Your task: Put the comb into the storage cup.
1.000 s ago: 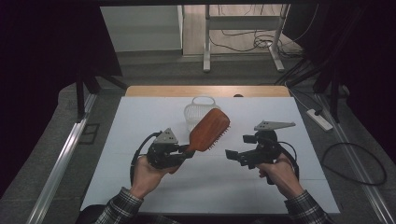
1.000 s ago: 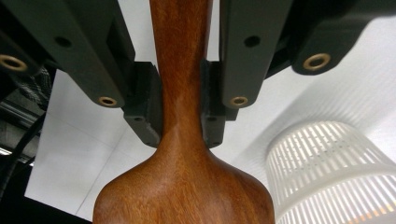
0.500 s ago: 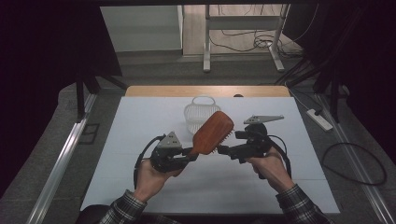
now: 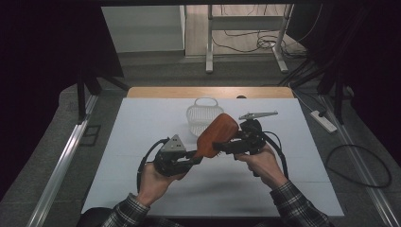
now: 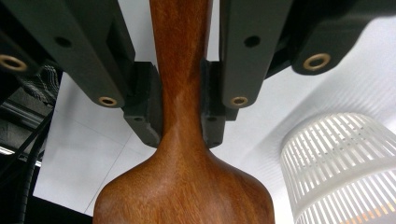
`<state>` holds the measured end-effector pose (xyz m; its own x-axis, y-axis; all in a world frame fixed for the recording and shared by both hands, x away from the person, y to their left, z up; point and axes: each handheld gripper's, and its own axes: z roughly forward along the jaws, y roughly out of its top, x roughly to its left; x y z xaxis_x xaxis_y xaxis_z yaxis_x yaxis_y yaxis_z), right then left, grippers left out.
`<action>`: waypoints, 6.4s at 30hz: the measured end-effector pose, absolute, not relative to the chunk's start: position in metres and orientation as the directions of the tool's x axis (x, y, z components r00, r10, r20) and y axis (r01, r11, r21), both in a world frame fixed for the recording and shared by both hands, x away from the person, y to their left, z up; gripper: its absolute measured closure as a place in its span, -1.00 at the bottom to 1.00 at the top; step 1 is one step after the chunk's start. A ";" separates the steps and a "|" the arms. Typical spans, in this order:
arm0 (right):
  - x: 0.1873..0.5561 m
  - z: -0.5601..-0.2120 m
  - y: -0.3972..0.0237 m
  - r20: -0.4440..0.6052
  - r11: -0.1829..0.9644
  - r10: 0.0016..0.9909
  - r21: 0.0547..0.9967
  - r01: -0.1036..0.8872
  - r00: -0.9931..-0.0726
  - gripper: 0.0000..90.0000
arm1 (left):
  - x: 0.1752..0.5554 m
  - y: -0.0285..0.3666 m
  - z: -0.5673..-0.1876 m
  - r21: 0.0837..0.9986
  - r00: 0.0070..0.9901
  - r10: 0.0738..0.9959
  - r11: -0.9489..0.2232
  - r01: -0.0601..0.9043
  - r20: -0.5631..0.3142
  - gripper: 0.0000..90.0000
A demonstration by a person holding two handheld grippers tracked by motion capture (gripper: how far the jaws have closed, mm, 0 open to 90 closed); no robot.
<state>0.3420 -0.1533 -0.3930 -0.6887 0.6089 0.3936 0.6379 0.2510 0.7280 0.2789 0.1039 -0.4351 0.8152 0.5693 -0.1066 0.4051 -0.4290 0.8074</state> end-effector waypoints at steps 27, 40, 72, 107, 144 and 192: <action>0.356 -0.394 -0.150 0.508 0.152 0.570 0.707 0.691 -0.645 -0.34 | 0.278 0.102 -0.437 0.808 0.815 0.571 -0.435 0.399 -0.095 0.61; 0.362 -0.399 -0.156 0.650 0.120 0.485 0.613 0.781 -0.585 0.11 | 0.282 0.097 -0.443 0.771 0.827 0.553 -0.483 0.415 -0.099 0.60; 0.353 -0.386 -0.158 0.564 0.131 0.486 0.708 0.694 -0.667 0.26 | 0.293 0.114 -0.453 0.708 0.786 0.580 -0.463 0.534 -0.214 -0.79; 0.351 -0.378 -0.167 0.517 0.111 0.529 0.744 0.659 -0.673 0.25 | 0.266 0.198 -0.460 0.753 0.725 0.662 -0.375 0.540 -0.190 -1.00; 0.373 -0.366 -0.173 0.501 0.053 0.577 0.765 0.641 -0.645 0.25 | 0.223 0.247 -0.471 0.720 0.617 0.770 -0.335 0.608 -0.164 -1.00; 0.439 -0.331 -0.163 0.485 -0.040 0.650 0.791 0.611 -0.585 0.25 | 0.217 0.255 -0.470 0.717 0.601 0.786 -0.335 0.612 -0.146 -1.00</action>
<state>0.4389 -0.1634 -0.3310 -0.5850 0.6502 0.4848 0.6106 -0.0404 0.7909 0.2167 0.2549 -0.4698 0.6007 0.7861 -0.1458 0.6118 -0.3347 0.7167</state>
